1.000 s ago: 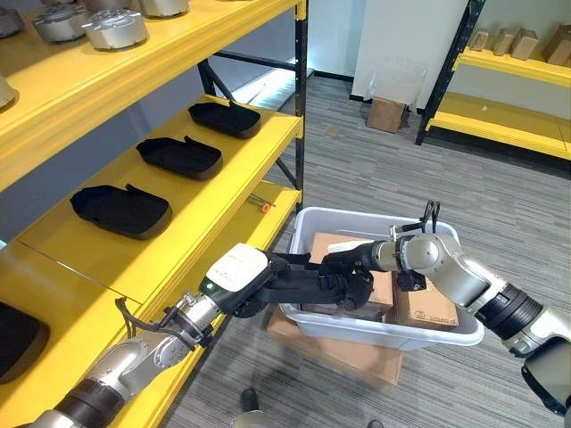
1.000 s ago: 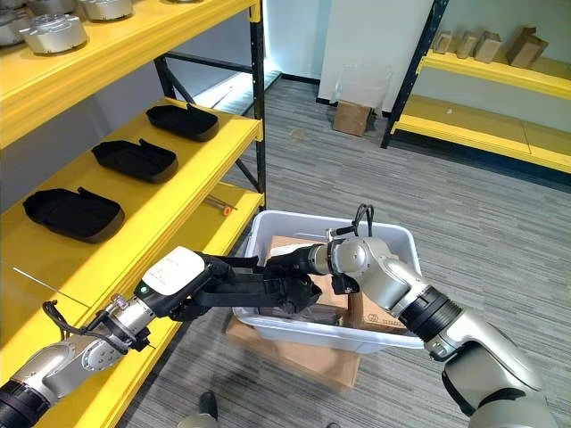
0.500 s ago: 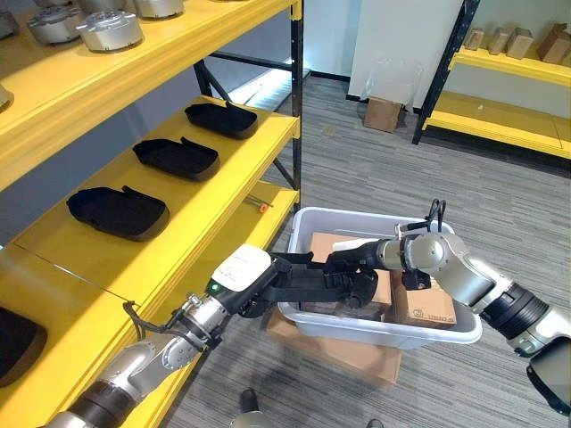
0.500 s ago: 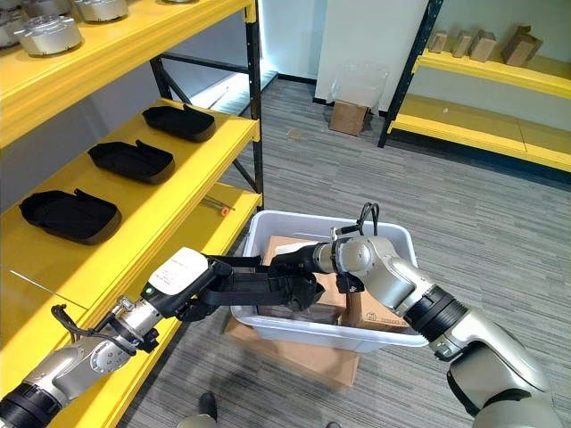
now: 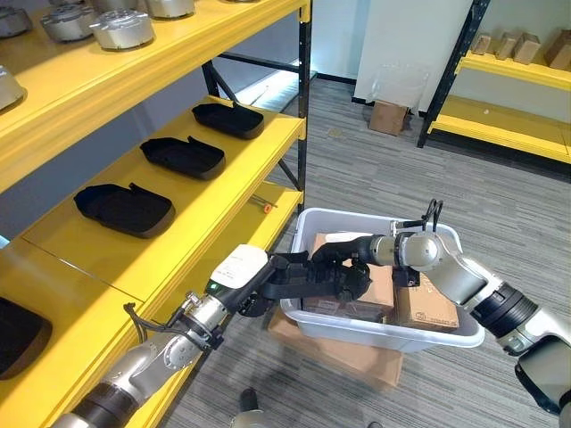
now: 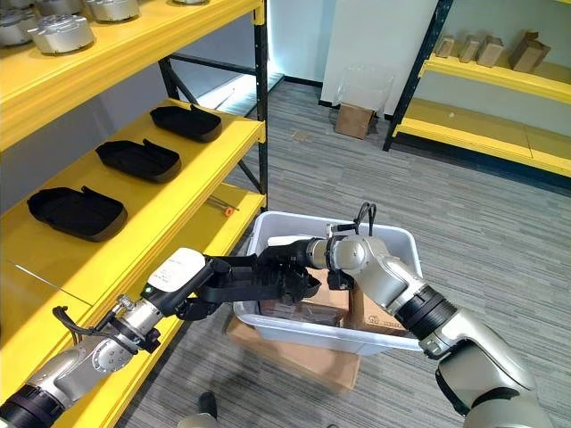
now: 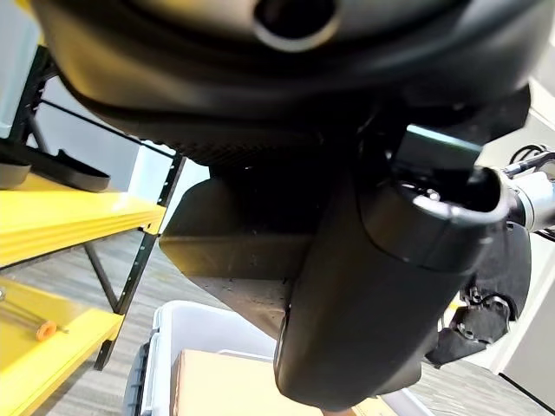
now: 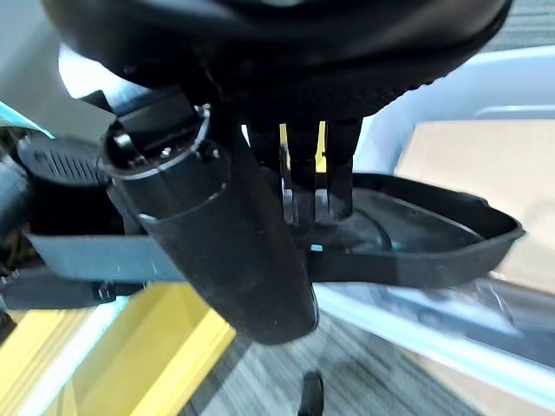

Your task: Move parts from the plastic box to the shelf.

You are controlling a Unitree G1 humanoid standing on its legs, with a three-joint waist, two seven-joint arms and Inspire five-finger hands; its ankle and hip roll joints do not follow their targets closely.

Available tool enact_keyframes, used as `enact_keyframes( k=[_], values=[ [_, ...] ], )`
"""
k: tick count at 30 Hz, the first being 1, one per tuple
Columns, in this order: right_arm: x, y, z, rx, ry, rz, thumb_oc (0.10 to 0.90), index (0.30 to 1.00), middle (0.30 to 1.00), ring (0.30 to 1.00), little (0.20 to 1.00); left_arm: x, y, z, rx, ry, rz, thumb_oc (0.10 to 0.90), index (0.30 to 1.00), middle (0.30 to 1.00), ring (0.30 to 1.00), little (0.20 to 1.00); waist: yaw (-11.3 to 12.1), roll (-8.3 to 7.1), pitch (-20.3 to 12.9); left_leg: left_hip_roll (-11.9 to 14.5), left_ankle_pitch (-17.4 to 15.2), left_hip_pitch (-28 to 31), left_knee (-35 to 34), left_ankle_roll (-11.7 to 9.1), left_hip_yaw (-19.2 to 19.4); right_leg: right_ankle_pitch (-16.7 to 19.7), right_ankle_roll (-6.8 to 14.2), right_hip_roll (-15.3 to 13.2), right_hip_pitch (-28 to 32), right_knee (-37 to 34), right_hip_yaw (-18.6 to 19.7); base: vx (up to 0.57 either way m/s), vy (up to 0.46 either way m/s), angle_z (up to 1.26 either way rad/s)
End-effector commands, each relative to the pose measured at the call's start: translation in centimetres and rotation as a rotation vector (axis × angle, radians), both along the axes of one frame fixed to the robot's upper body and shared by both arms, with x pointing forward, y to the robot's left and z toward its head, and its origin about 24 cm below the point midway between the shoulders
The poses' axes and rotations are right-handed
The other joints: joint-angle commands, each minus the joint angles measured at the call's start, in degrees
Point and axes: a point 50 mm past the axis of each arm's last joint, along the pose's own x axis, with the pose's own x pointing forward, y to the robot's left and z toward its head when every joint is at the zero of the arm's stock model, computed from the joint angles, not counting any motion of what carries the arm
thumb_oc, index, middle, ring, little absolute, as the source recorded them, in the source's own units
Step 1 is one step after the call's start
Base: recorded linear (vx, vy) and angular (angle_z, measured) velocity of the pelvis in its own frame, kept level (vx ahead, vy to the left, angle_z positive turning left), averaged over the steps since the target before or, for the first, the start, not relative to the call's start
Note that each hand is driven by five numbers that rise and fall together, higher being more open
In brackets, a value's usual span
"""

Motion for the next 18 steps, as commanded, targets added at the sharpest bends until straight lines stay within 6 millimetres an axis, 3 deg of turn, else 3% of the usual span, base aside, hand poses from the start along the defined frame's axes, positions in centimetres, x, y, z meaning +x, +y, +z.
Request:
enact_keyframes(
  k=[1,4,9,15,18],
  values=[
    [-0.2,2.8,7.9,0.137,-0.338,0.155,0.9,1.0,1.0,1.0,1.0,1.6,-2.3,5.7,-0.233,-0.228,-0.068,0.4,0.3,0.3,0.3,0.3,1.28,-1.26,-3.31,6.23,-12.12,3.13,8.44,-1.01,-5.21,2.88,2.74,-6.27,-8.15,4.28,0.7,0.0,0.0,0.0],
    [-0.8,1.3,9.1,0.082,-0.442,0.134,0.9,1.0,1.0,1.0,1.0,1.3,-1.3,5.4,-0.221,-0.217,-0.034,0.4,0.3,0.3,0.3,0.3,0.8,-1.26,-3.42,6.22,-12.06,3.08,8.37,-1.0,-5.08,2.86,2.75,-6.12,-8.13,4.17,1.0,0.0,0.0,0.0],
    [-3.4,-0.7,10.6,0.114,-0.412,0.129,0.9,1.0,1.0,1.0,1.0,0.8,0.4,4.5,-0.209,-0.22,0.042,0.4,0.3,0.3,0.3,0.3,-0.84,-1.24,-3.25,6.2,-11.98,3.39,7.98,-0.99,-4.68,2.73,2.62,-5.79,-8.14,4.2,1.72,0.01,0.006,0.0],
    [-6.8,-3.3,11.1,0.216,-0.37,0.151,0.9,1.0,1.0,1.0,1.0,-0.2,2.2,3.7,-0.21,-0.238,0.119,0.4,0.3,0.3,0.3,0.3,-2.58,-1.83,-3.24,6.12,-12.01,3.56,7.7,-0.96,-4.22,2.46,2.4,-5.34,-8.2,4.18,2.58,0.0,0.0,0.0],
    [-8.0,-4.7,11.1,0.362,-0.34,0.131,0.9,1.0,1.0,1.0,1.0,-0.7,3.0,3.1,-0.204,-0.247,0.151,0.4,0.3,0.3,0.3,0.3,-3.34,-2.22,-3.27,6.2,-12.16,3.66,7.84,-0.92,-4.14,2.21,2.23,-4.96,-8.16,4.32,2.93,0.01,0.001,-0.01]
  ],
)
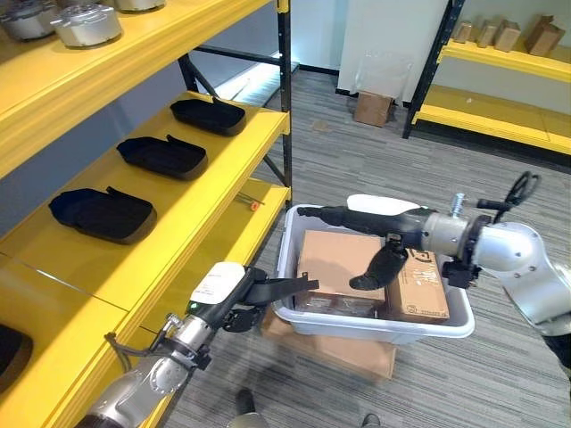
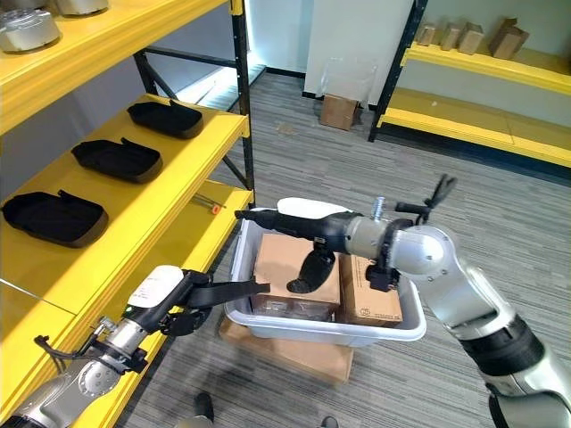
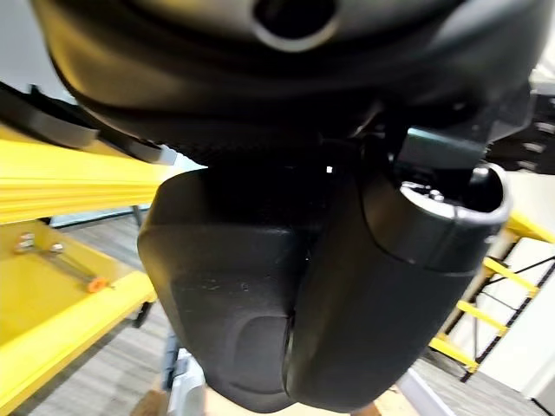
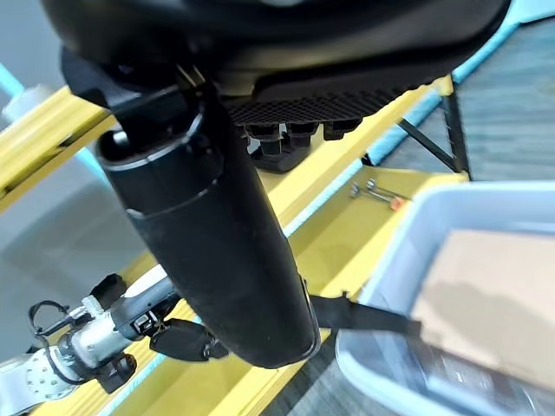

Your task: Move parts from the plastic box to the shelf.

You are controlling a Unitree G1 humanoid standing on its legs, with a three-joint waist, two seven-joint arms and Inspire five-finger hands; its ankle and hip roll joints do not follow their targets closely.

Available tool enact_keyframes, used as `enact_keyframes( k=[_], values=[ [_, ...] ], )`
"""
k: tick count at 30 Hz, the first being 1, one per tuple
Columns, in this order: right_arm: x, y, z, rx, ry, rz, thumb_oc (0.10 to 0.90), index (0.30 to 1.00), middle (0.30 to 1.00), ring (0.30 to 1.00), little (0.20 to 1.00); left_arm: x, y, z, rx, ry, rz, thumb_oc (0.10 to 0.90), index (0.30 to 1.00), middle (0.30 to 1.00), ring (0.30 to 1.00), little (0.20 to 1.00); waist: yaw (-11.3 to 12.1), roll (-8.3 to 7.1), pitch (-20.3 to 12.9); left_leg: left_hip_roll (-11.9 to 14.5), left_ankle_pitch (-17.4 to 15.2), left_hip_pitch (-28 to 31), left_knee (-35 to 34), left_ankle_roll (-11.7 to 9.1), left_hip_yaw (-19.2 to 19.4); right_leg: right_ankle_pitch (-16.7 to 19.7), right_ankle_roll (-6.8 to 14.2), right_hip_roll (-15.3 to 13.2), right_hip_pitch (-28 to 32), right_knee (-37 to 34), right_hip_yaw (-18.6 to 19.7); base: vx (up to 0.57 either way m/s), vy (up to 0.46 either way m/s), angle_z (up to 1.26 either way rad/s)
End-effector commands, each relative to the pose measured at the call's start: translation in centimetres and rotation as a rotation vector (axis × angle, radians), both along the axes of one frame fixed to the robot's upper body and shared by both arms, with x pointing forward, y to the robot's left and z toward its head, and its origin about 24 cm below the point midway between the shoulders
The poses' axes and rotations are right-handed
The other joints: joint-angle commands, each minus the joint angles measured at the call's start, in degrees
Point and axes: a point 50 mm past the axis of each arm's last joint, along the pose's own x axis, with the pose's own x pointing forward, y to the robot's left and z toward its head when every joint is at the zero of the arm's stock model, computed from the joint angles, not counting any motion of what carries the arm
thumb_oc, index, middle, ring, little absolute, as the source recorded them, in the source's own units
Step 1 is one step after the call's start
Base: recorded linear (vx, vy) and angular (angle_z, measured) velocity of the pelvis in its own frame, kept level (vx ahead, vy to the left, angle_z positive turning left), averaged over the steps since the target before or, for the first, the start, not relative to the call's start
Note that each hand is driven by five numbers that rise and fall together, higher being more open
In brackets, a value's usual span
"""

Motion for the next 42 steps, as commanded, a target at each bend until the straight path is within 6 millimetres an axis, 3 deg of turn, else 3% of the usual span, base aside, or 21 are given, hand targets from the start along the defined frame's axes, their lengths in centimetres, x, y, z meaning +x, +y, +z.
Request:
enact_keyframes(
  k=[1,5,9,11,14,21,27,31,33,37,39,41,42],
  values=[
    [-1.8,-0.8,4.2,0.256,-0.139,0.063,0.9,1.0,1.0,1.0,1.0,1.7,-0.1,5.4,-0.118,-0.345,-0.014,0.4,0.3,0.3,0.3,0.3,0.02,-1.49,-3.47,6.18,-11.8,4.35,8.02,-0.99,-4.66,2.22,2.17,-5.1,-7.06,4.34,2.46,0.02,0.001,-0.03],
    [-1.4,-3.8,4.5,0.496,-0.215,-0.079,0.9,1.0,1.0,1.0,1.0,1.3,0.5,5.3,-0.109,-0.373,0.015,0.4,0.3,0.3,0.3,0.3,0.07,-1.55,-3.67,6.14,-12.08,4.29,8.19,-0.8,-5.32,1.92,1.99,-4.75,-6.86,4.3,2.7,0.0,0.001,-0.01],
    [-1.8,-8.4,4.4,1.06,-0.341,-0.197,0.9,1.0,1.0,1.0,1.0,0.7,1.2,5.4,-0.12,-0.421,0.064,0.4,0.3,0.3,0.3,0.3,0.26,-0.97,-3.69,6.04,-12.17,4.22,8.59,-0.27,-6.12,1.6,1.53,-4.29,-6.29,4.31,2.81,0.0,0.0,0.0],
    [-2.3,-10.0,3.1,1.332,-0.404,-0.235,0.9,1.0,1.0,1.0,1.0,0.5,1.3,5.5,-0.131,-0.445,0.082,0.4,0.3,0.3,0.3,0.3,0.25,-0.24,-4.04,5.9,-12.68,4.3,8.46,-0.03,-6.52,1.13,1.6,-4.2,-6.07,4.23,2.75,0.01,0.017,0.01],
    [-2.7,-10.5,-0.1,1.528,-0.428,-0.366,0.9,1.0,1.0,1.0,1.0,0.4,1.0,5.5,-0.137,-0.482,0.103,0.4,0.3,0.3,0.3,0.3,0.07,0.87,-4.12,5.86,-12.86,4.56,8.12,0.11,-6.93,0.79,1.55,-4.23,-5.6,4.06,2.39,0.0,0.053,0.03],
    [-1.5,-8.1,-3.7,1.475,-0.216,-0.412,0.9,1.0,1.0,1.0,1.0,0.1,0.5,6.3,-0.133,-0.574,0.076,0.4,0.3,0.3,0.3,0.3,0.62,1.9,-4.3,5.39,-12.42,4.66,7.4,-0.21,-8.08,0.82,1.42,-4.35,-4.77,3.15,2.06,-0.02,0.072,0.07],
    [0.8,-7.9,-6.2,1.456,-0.113,-0.643,0.9,1.0,1.0,1.0,1.0,0.7,-1.5,9.3,-0.164,-0.726,-0.04,0.4,0.3,0.3,0.3,0.3,2.22,1.56,-4.19,2.92,-14.79,2.88,11.37,0.68,-10.28,0.83,1.03,-4.46,-4.44,2.79,2.39,-0.06,0.165,0.11],
    [0.9,-7.6,-6.6,1.431,-0.109,-0.695,0.9,1.0,1.0,1.0,1.0,0.6,-3.3,10.8,-0.183,-0.803,-0.154,0.4,0.3,0.3,0.3,0.3,2.47,0.8,-3.0,0.06,-17.77,0.15,16.07,2.19,-11.89,2.59,1.98,-6.91,-5.43,3.26,3.87,-0.13,0.232,0.12],
    [0.5,-7.8,-7.1,1.45,-0.134,-0.743,0.9,1.0,1.0,1.0,1.0,0.8,-5.1,12.1,-0.211,-0.841,-0.264,0.4,0.3,0.3,0.3,0.3,2.23,0.0,-2.22,-2.6,-20.19,-2.48,19.67,4.07,-12.7,5.14,1.97,-10.1,-5.66,3.68,4.66,-0.18,0.301,0.29],
    [0.1,-8.2,-8.1,1.493,-0.122,-0.81,0.9,1.0,1.0,1.0,1.0,0.5,-6.4,13.1,-0.234,-0.887,-0.359,0.4,0.3,0.3,0.3,0.3,1.98,-0.27,-1.93,-4.07,-21.13,-3.54,20.89,5.53,-11.91,7.34,1.46,-11.83,-6.04,4.33,3.29,-0.13,0.208,0.23],
    [0.3,-7.7,-9.0,1.493,-0.089,-0.848,0.9,1.0,1.0,1.0,1.0,0.3,-7.4,14.2,-0.236,-0.931,-0.404,0.4,0.3,0.3,0.3,0.3,1.49,-0.11,-2.11,-5.6,-20.06,-2.26,17.78,6.71,-11.26,10.87,1.52,-10.91,-7.93,7.17,2.81,-0.19,0.163,0.03],
    [0.5,-7.3,-9.1,1.494,-0.079,-0.835,0.9,1.0,1.0,1.0,1.0,0.3,-7.5,14.6,-0.221,-0.953,-0.404,0.4,0.3,0.3,0.3,0.3,1.28,0.01,-2.04,-5.82,-19.51,-1.53,16.3,7.28,-11.12,10.39,1.47,-9.77,-9.49,9.84,3.94,-0.16,0.109,-0.16],
    [0.5,-6.7,-9.0,1.487,-0.049,-0.779,0.9,1.0,1.0,1.0,1.0,0.5,-7.3,15.1,-0.195,-0.991,-0.381,0.4,0.3,0.3,0.3,0.3,0.73,0.66,-2.43,-5.87,-18.04,-0.3,12.99,7.75,-11.15,4.48,0.79,-4.48,-10.45,14.4,4.97,-0.2,0.126,-0.35]
  ],
)
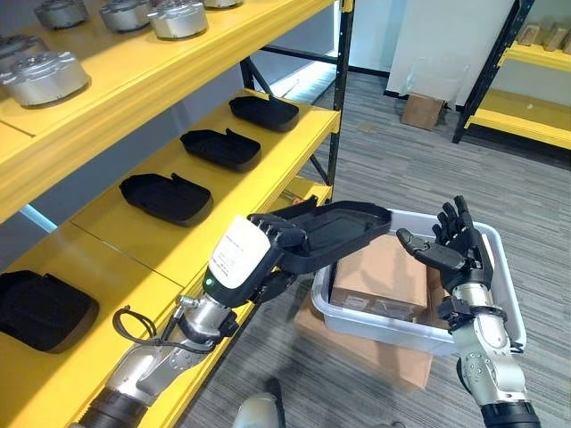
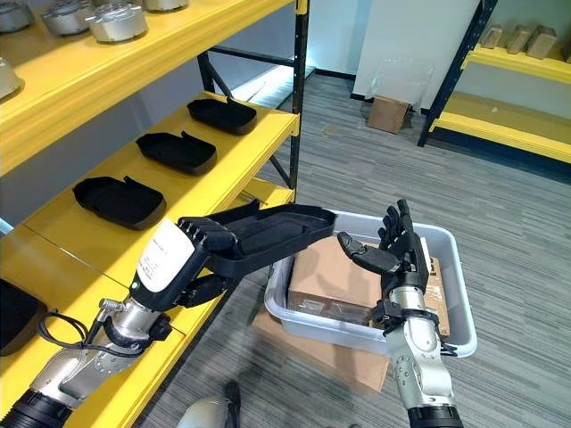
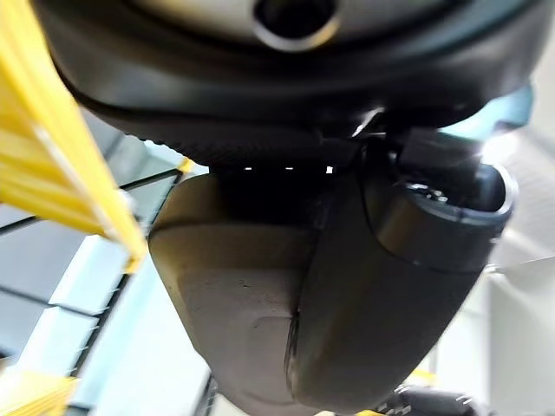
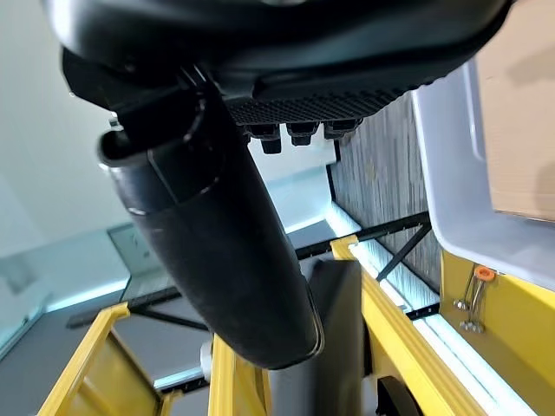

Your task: Move parts from the plastic box to the shelf.

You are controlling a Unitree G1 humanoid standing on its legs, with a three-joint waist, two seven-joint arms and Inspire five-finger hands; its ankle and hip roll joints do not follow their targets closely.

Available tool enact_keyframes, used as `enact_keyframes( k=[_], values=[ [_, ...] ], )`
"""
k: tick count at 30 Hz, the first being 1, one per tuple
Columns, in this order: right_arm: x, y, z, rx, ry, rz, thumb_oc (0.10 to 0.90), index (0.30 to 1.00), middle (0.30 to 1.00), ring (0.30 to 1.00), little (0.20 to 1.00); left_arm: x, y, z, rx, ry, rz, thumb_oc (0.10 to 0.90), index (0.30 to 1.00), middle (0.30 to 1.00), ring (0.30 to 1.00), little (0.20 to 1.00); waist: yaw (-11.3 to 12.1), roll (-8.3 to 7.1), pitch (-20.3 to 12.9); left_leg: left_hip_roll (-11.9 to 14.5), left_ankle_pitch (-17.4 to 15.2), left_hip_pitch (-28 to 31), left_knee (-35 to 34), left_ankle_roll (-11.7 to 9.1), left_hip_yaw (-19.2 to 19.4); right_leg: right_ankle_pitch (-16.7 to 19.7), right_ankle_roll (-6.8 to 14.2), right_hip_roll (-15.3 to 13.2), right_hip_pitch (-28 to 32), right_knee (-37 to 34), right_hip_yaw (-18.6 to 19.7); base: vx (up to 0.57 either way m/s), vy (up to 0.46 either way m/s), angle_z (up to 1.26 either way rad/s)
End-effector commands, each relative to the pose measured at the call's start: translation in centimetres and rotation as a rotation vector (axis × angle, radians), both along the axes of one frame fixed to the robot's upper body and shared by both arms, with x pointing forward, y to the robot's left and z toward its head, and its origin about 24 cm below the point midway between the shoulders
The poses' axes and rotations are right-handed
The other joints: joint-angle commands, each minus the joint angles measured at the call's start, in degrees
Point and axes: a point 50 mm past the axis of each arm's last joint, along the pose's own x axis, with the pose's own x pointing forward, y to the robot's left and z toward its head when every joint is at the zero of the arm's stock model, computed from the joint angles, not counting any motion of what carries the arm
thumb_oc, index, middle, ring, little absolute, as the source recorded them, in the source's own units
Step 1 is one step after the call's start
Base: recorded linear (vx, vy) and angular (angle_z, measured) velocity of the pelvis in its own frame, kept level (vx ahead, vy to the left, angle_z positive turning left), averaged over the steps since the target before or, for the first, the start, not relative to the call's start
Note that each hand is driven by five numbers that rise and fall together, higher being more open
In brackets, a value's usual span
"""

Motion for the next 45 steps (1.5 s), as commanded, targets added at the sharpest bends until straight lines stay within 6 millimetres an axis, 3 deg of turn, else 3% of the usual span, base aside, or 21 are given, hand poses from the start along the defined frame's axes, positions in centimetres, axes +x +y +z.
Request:
enact_keyframes(
  k=[1,2,3,7,11,13,15,17,18,19,22,24,27,29,33,38,40,43,45],
  values=[
    [1.0,0.2,4.9,-0.067,-0.266,0.065,0.9,1.0,1.0,1.0,1.0,-0.4,-0.9,6.8,-0.141,-0.342,-0.07,0.4,0.3,0.3,0.3,0.3,-1.15,0.64,-3.01,1.16,-6.59,12.13,-5.58,2.79,-4.97,-1.84,4.48,6.39,-3.16,4.15,3.26,-0.17,0.088,-0.42],
    [0.9,0.3,5.0,-0.07,-0.267,0.072,0.9,1.0,1.0,1.0,1.0,-0.3,-0.9,6.9,-0.141,-0.347,-0.067,0.4,0.3,0.3,0.3,0.3,-1.24,0.75,-3.13,1.17,-6.28,12.32,-6.18,2.74,-5.03,-2.54,4.29,7.02,-3.32,4.71,3.3,-0.13,0.024,-0.47],
    [0.9,0.6,4.7,-0.079,-0.248,0.117,0.9,1.0,1.0,1.0,1.0,-0.1,-1.1,7.7,-0.137,-0.388,-0.053,0.4,0.3,0.3,0.3,0.3,-2.02,0.94,-3.88,-0.25,-5.16,12.96,-9.24,3.24,-6.4,-7.63,2.8,13.33,-3.44,8.03,4.34,-0.1,-0.013,-0.21],
    [0.8,1.0,3.6,-0.072,-0.215,0.165,0.9,1.0,1.0,1.0,1.0,0.1,-1.1,8.6,-0.166,-0.432,-0.033,0.4,0.3,0.3,0.3,0.3,-2.63,1.02,-5.45,-1.98,-2.58,13.34,-12.81,3.0,-8.62,-11.0,-0.33,20.49,-3.83,10.31,5.88,-0.11,-0.099,0.18],
    [0.5,1.7,2.6,-0.064,-0.186,0.187,0.9,1.0,1.0,1.0,1.0,-0.2,-1.2,8.5,-0.168,-0.469,0.01,0.4,0.3,0.3,0.3,0.3,-2.51,1.21,-6.1,-1.63,-0.49,12.58,-12.92,1.15,-9.81,-11.81,-2.95,21.63,-0.74,2.66,5.22,-0.06,-0.267,0.15],
    [0.0,2.0,2.8,-0.105,-0.193,0.219,0.9,1.0,1.0,1.0,1.0,-0.8,-0.8,8.1,-0.17,-0.487,0.039,0.4,0.3,0.3,0.3,0.3,-2.1,2.07,-5.97,1.07,4.34,11.55,-16.45,-1.86,-10.16,-11.71,-3.63,22.56,1.86,-2.48,4.81,-0.08,-0.247,0.05],
    [-0.8,2.1,3.1,-0.123,-0.207,0.22,0.9,1.0,1.0,1.0,1.0,-1.1,-0.7,8.0,-0.17,-0.493,0.056,0.4,0.3,0.3,0.3,0.3,-2.33,2.23,-5.25,3.21,7.11,8.75,-16.74,-3.77,-7.37,-11.16,-3.54,21.81,3.41,-4.66,3.4,-0.11,-0.172,0.23],
    [-1.6,1.7,3.2,-0.122,-0.217,0.186,0.9,1.0,1.0,1.0,1.0,-1.3,-0.5,7.8,-0.172,-0.493,0.039,0.4,0.3,0.3,0.3,0.3,-3.2,1.99,-4.59,5.31,7.64,6.85,-14.69,-4.32,-1.01,-10.96,-3.56,19.89,4.86,-5.99,-0.17,-0.22,-0.126,1.1],
    [-2.0,1.5,3.4,-0.141,-0.24,0.198,0.9,1.0,1.0,1.0,1.0,-1.8,-0.1,7.4,-0.172,-0.514,0.036,0.4,0.3,0.3,0.3,0.3,-3.99,1.59,-3.94,6.2,4.42,6.85,-8.65,-3.86,4.6,-10.36,-3.93,17.68,4.7,-6.07,-4.56,-0.36,-0.039,1.79],
    [-1.9,1.6,3.6,-0.159,-0.246,0.21,0.9,1.0,1.0,1.0,1.0,-1.9,0.2,7.3,-0.172,-0.526,0.051,0.4,0.3,0.3,0.3,0.3,-4.17,1.18,-3.89,6.32,1.46,8.1,-5.21,-3.38,7.01,-10.29,-4.05,16.57,4.49,-5.71,-6.42,-0.35,0.006,1.79],
    [-1.5,1.8,3.8,-0.16,-0.241,0.211,0.9,1.0,1.0,1.0,1.0,-2.0,0.7,7.5,-0.167,-0.541,0.072,0.4,0.3,0.3,0.3,0.3,-3.94,0.89,-4.62,6.79,-1.06,9.79,-1.87,-3.08,7.61,-10.08,-4.21,15.54,3.61,-5.02,-7.81,-0.19,0.097,0.83],
    [-1.1,1.8,3.6,-0.173,-0.225,0.199,0.9,1.0,1.0,1.0,1.0,-2.0,1.2,7.7,-0.173,-0.546,0.088,0.4,0.3,0.3,0.3,0.3,-3.81,1.38,-5.64,8.72,0.1,11.34,-0.62,-4.07,7.17,-10.61,-4.52,15.27,2.9,-4.37,-8.71,-0.2,0.161,0.65],
    [-0.9,1.2,3.5,-0.192,-0.2,0.179,0.9,1.0,1.0,1.0,1.0,-1.8,1.3,8.2,-0.147,-0.58,0.116,0.4,0.3,0.3,0.3,0.3,-4.57,2.29,-6.7,13.59,4.05,12.78,0.98,-6.02,10.03,-12.08,-5.28,14.63,2.23,-2.45,-11.24,-0.23,0.255,0.54],
    [-1.0,1.0,3.8,-0.212,-0.21,0.167,0.9,1.0,1.0,1.0,1.0,-1.3,1.3,8.6,-0.14,-0.594,0.144,0.4,0.3,0.3,0.3,0.3,-5.36,2.95,-7.07,14.93,3.5,14.45,0.27,-6.93,11.42,-13.86,-4.81,13.82,1.71,0.11,-11.91,-0.18,0.34,0.74],
    [-1.0,0.6,4.0,-0.186,-0.208,0.103,0.9,1.0,1.0,1.0,1.0,-1.0,1.4,8.6,-0.123,-0.609,0.144,0.4,0.3,0.3,0.3,0.3,-4.93,3.78,-6.36,13.44,0.97,16.02,-5.57,-5.73,14.34,-14.21,-3.42,10.77,1.98,3.41,-14.83,-0.19,0.358,0.98],
    [-1.0,0.9,3.8,-0.206,-0.2,0.117,0.9,1.0,1.0,1.0,1.0,-1.3,2.0,8.3,-0.117,-0.624,0.166,0.4,0.3,0.3,0.3,0.3,-3.18,3.77,-6.08,9.65,0.03,16.84,-9.64,-4.47,11.35,-11.53,-0.51,8.55,2.93,1.96,-14.15,-0.13,0.346,0.83],
    [-0.9,1.1,3.8,-0.212,-0.203,0.134,0.9,1.0,1.0,1.0,1.0,-1.4,2.4,8.5,-0.117,-0.631,0.179,0.4,0.3,0.3,0.3,0.3,-2.38,3.7,-5.8,8.16,0.66,16.5,-10.61,-3.54,11.3,-8.99,0.15,6.87,2.67,0.96,-14.85,-0.21,0.379,0.42],
    [-0.9,1.6,4.3,-0.212,-0.243,0.158,0.9,1.0,1.0,1.0,1.0,-1.3,2.8,8.7,-0.111,-0.628,0.186,0.4,0.3,0.3,0.3,0.3,-0.77,2.85,-5.55,4.45,0.19,16.12,-12.83,-2.05,9.88,-2.24,2.86,1.75,2.74,-2.22,-14.47,-0.18,0.395,0.32],
    [-1.0,1.8,4.7,-0.203,-0.264,0.156,0.9,1.0,1.0,1.0,1.0,-1.2,2.8,8.8,-0.106,-0.621,0.178,0.4,0.3,0.3,0.3,0.3,-0.28,2.48,-5.49,2.73,-0.29,15.61,-13.53,-0.99,8.99,-0.18,3.63,0.06,2.56,-2.51,-13.92,-0.11,0.285,0.25]
  ],
)
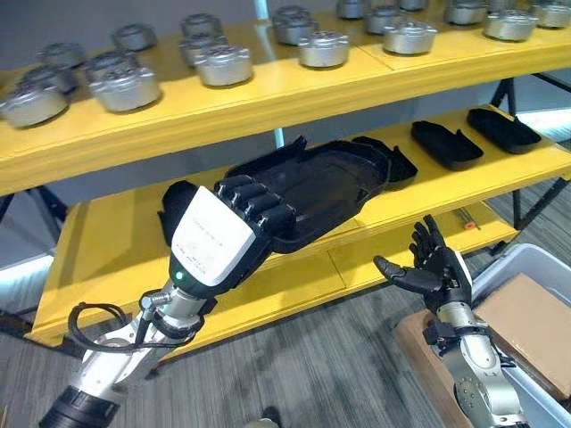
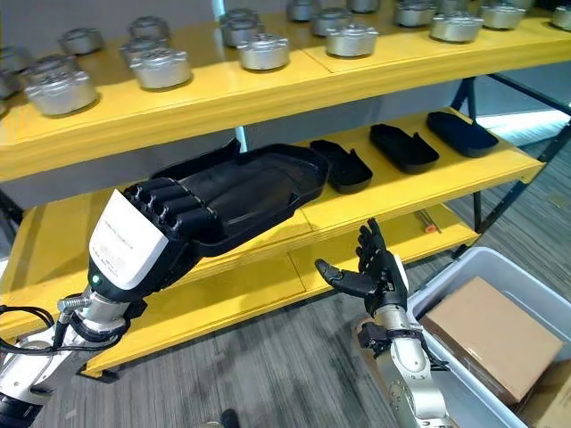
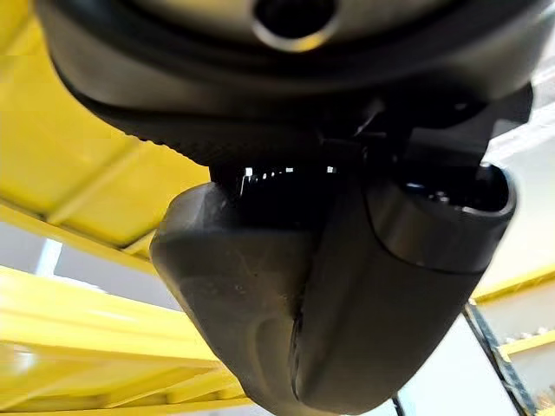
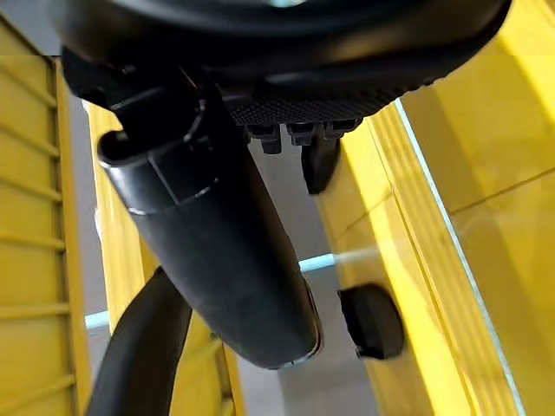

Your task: Move parts from the plastic box to the shelf.

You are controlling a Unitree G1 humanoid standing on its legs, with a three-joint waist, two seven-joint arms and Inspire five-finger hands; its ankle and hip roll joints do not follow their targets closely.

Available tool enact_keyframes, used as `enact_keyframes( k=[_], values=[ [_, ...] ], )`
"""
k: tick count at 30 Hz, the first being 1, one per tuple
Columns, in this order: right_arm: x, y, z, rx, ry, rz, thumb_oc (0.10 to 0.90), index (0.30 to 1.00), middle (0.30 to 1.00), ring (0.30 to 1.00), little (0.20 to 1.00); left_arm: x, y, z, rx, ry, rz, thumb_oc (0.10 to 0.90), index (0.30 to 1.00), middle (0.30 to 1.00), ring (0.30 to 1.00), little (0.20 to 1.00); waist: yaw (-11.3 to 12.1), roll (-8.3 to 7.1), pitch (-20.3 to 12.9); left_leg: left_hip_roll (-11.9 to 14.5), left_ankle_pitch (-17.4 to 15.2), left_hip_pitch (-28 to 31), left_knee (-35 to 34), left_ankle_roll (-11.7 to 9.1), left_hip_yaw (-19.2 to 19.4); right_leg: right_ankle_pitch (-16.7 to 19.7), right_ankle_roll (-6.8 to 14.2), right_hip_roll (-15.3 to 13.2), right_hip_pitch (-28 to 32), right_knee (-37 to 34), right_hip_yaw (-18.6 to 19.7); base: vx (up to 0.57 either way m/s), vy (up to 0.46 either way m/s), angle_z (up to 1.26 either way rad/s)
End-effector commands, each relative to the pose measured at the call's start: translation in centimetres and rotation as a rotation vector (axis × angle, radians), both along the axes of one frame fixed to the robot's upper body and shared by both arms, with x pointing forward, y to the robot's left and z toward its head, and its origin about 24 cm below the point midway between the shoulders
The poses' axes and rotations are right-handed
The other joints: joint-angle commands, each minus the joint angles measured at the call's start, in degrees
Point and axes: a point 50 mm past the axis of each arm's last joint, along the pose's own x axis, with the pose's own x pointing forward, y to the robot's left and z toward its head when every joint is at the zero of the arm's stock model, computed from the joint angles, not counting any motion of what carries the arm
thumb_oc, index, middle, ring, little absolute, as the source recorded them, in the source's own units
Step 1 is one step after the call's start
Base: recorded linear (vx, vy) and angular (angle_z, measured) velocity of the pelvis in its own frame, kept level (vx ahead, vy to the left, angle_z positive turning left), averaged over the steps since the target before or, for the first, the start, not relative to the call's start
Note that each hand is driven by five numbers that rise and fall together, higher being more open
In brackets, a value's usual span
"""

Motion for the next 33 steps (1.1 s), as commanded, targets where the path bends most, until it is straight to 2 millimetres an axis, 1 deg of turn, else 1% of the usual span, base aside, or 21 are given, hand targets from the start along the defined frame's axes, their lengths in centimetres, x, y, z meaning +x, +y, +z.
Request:
enact_keyframes(
  k=[1,4,5,6,7,8,10,11,12,13,14,15,18,22,24,25,27,28,29,31,33],
  values=[
    [1.2,0.4,6.5,-0.05,-0.337,0.038,0.9,1.0,1.0,1.0,1.0,-0.1,0.5,5.3,-0.162,-0.275,-0.047,0.4,0.3,0.3,0.3,0.3,-0.64,-0.29,-1.72,-0.21,-4.3,6.51,-3.27,1.14,-0.32,7.43,2.39,-2.29,-0.49,-2.23,4.18,-0.11,0.299,0.29],
    [1.0,0.7,6.5,-0.032,-0.345,0.044,0.9,1.0,1.0,1.0,1.0,0.2,0.4,5.1,-0.157,-0.253,-0.056,0.4,0.3,0.3,0.3,0.3,-0.95,-0.69,-1.9,-2.35,-4.85,6.05,-4.27,2.97,-1.95,8.16,2.58,-2.25,-1.77,-0.08,7.19,-0.08,0.25,0.46],
    [0.9,0.7,6.5,-0.029,-0.346,0.035,0.9,1.0,1.0,1.0,1.0,0.3,0.2,5.0,-0.152,-0.247,-0.077,0.4,0.3,0.3,0.3,0.3,-1.54,-0.76,-1.92,-3.12,-5.11,5.81,-4.4,3.77,-3.55,7.67,2.35,-0.79,-2.81,1.42,10.25,-0.02,0.182,0.72],
    [0.6,0.7,6.3,-0.025,-0.347,0.037,0.9,1.0,1.0,1.0,1.0,0.3,0.0,4.9,-0.145,-0.242,-0.089,0.4,0.3,0.3,0.3,0.3,-2.31,-0.71,-2.19,-3.53,-5.1,5.6,-4.73,4.36,-5.23,5.55,1.68,2.07,-3.87,2.88,13.44,0.01,0.129,0.84],
    [0.6,0.7,6.3,-0.028,-0.346,0.039,0.9,1.0,1.0,1.0,1.0,0.4,-0.1,4.9,-0.143,-0.241,-0.089,0.4,0.3,0.3,0.3,0.3,-2.52,-0.73,-2.28,-3.67,-5.14,5.59,-4.83,4.51,-5.66,4.84,1.52,3.17,-4.12,3.19,14.12,0.03,0.129,0.96],
    [0.5,0.6,6.3,-0.034,-0.346,0.047,0.9,1.0,1.0,1.0,1.0,0.4,0.0,4.9,-0.14,-0.235,-0.08,0.4,0.3,0.3,0.3,0.3,-2.98,-0.86,-2.64,-4.02,-4.99,5.49,-5.14,4.85,-6.48,3.3,1.01,6.75,-4.78,3.45,15.34,0.04,0.086,0.82],
    [0.4,0.5,6.5,-0.035,-0.337,0.074,0.9,1.0,1.0,1.0,1.0,0.3,0.4,4.9,-0.145,-0.231,-0.051,0.4,0.3,0.3,0.3,0.3,-2.87,-1.15,-2.94,-4.37,-4.87,6.03,-5.72,4.65,-6.15,0.61,0.39,10.9,-4.28,2.61,14.05,0.06,0.074,0.74],
    [0.4,0.4,6.5,-0.037,-0.336,0.08,0.9,1.0,1.0,1.0,1.0,0.2,0.5,4.9,-0.15,-0.231,-0.042,0.4,0.3,0.3,0.3,0.3,-2.68,-1.28,-3.01,-4.6,-4.82,6.16,-5.86,4.52,-5.93,0.06,0.03,12.01,-3.91,1.95,13.43,0.09,0.048,0.4],
    [0.5,0.2,6.5,-0.058,-0.322,0.083,0.9,1.0,1.0,1.0,1.0,0.1,1.0,4.9,-0.166,-0.229,-0.011,0.4,0.3,0.3,0.3,0.3,-2.17,-1.64,-3.21,-5.21,-4.75,6.47,-6.16,4.03,-5.35,-1.35,-1.31,14.9,-2.53,-0.84,11.98,0.08,0.013,0.16],
    [0.5,0.2,6.4,-0.061,-0.312,0.088,0.9,1.0,1.0,1.0,1.0,0.0,1.2,4.8,-0.17,-0.229,0.002,0.4,0.3,0.3,0.3,0.3,-2.04,-1.78,-3.26,-5.42,-4.79,6.59,-6.2,3.8,-5.27,-1.56,-1.76,15.87,-1.94,-2.27,11.75,0.12,-0.024,0.15],
    [0.5,0.0,6.1,-0.056,-0.296,0.098,0.9,1.0,1.0,1.0,1.0,-0.4,1.7,4.6,-0.182,-0.233,0.031,0.4,0.3,0.3,0.3,0.3,-1.88,-2.23,-3.15,-6.53,-5.02,6.51,-5.53,3.5,-5.93,-0.15,-2.14,17.81,-1.13,-6.21,12.99,0.11,-0.051,0.0],
    [0.4,0.0,5.9,-0.056,-0.296,0.099,0.9,1.0,1.0,1.0,1.0,-0.6,2.0,4.4,-0.189,-0.229,0.049,0.4,0.3,0.3,0.3,0.3,-2.03,-2.35,-3.11,-7.05,-5.41,6.21,-4.52,3.56,-6.51,0.16,-2.47,18.45,-0.87,-7.73,14.84,0.12,-0.075,-0.02],
    [0.0,0.3,5.5,-0.045,-0.307,0.126,0.9,1.0,1.0,1.0,1.0,-1.0,3.0,3.2,-0.208,-0.208,0.113,0.4,0.3,0.3,0.3,0.3,-1.75,-2.66,-3.63,-7.66,-6.52,4.52,-0.79,3.53,-6.69,0.21,-3.61,18.64,0.21,-9.81,16.79,0.1,-0.08,0.02],
    [-0.1,0.3,5.5,-0.054,-0.316,0.114,0.9,1.0,1.0,1.0,1.0,-1.4,3.8,2.5,-0.258,-0.202,0.149,0.4,0.3,0.3,0.3,0.3,-1.4,-2.5,-4.17,-8.09,-7.59,3.3,2.08,3.22,-6.3,0.15,-3.86,17.84,0.94,-10.54,16.62,0.11,-0.055,0.08],
    [-0.2,0.2,5.6,-0.056,-0.32,0.11,0.9,1.0,1.0,1.0,1.0,-1.7,4.3,2.3,-0.288,-0.22,0.182,0.4,0.3,0.3,0.3,0.3,-1.66,-2.62,-4.14,-8.12,-9.19,2.57,5.79,3.06,-4.6,-0.02,-4.14,17.18,1.05,-10.28,16.26,0.07,-0.024,0.25],
    [-0.5,0.1,5.9,-0.076,-0.326,0.101,0.9,1.0,1.0,1.0,1.0,-1.7,4.6,2.2,-0.316,-0.229,0.207,0.4,0.3,0.3,0.3,0.3,-2.25,-3.02,-3.8,-7.22,-10.93,1.29,10.35,2.68,-2.01,-0.19,-4.45,16.16,1.08,-9.66,15.46,0.03,-0.002,0.34],
    [-0.6,0.0,5.9,-0.083,-0.324,0.093,0.9,1.0,1.0,1.0,1.0,-1.6,4.8,2.3,-0.327,-0.235,0.219,0.4,0.3,0.3,0.3,0.3,-2.93,-3.19,-3.62,-5.22,-11.48,0.63,13.02,2.12,0.07,-0.47,-4.7,15.65,1.0,-9.14,14.65,0.03,0.021,0.45],
    [-0.7,-0.2,5.9,-0.094,-0.317,0.081,0.9,1.0,1.0,1.0,1.0,-1.4,5.0,2.4,-0.35,-0.238,0.235,0.4,0.3,0.3,0.3,0.3,-3.96,-3.18,-3.18,-1.04,-9.51,-0.16,15.48,0.4,2.55,-0.96,-5.1,15.36,1.18,-8.57,13.74,0.03,0.063,0.51],
    [-0.7,-0.3,5.9,-0.096,-0.315,0.082,0.9,1.0,1.0,1.0,1.0,-1.3,5.1,2.5,-0.359,-0.241,0.245,0.4,0.3,0.3,0.3,0.3,-4.35,-2.99,-3.07,0.58,-8.74,-0.3,15.64,-0.24,3.02,-1.26,-5.3,15.45,1.23,-8.28,13.49,0.07,0.123,0.58],
    [-0.9,-0.5,5.9,-0.112,-0.318,0.1,0.9,1.0,1.0,1.0,1.0,-1.3,5.5,2.6,-0.374,-0.249,0.277,0.4,0.3,0.3,0.3,0.3,-4.7,-2.51,-3.04,2.29,-7.46,0.48,13.11,-0.67,2.32,-1.77,-5.42,15.55,1.25,-7.7,13.29,0.08,0.168,0.35],
    [-1.2,-0.6,5.9,-0.111,-0.316,0.145,0.9,1.0,1.0,1.0,1.0,-1.7,6.3,2.5,-0.427,-0.241,0.314,0.4,0.3,0.3,0.3,0.3,-4.37,-1.82,-3.5,4.2,-4.06,2.45,4.62,-1.85,-1.64,-3.11,-5.19,15.64,1.08,-6.58,13.71,0.13,0.278,0.07]
  ],
)
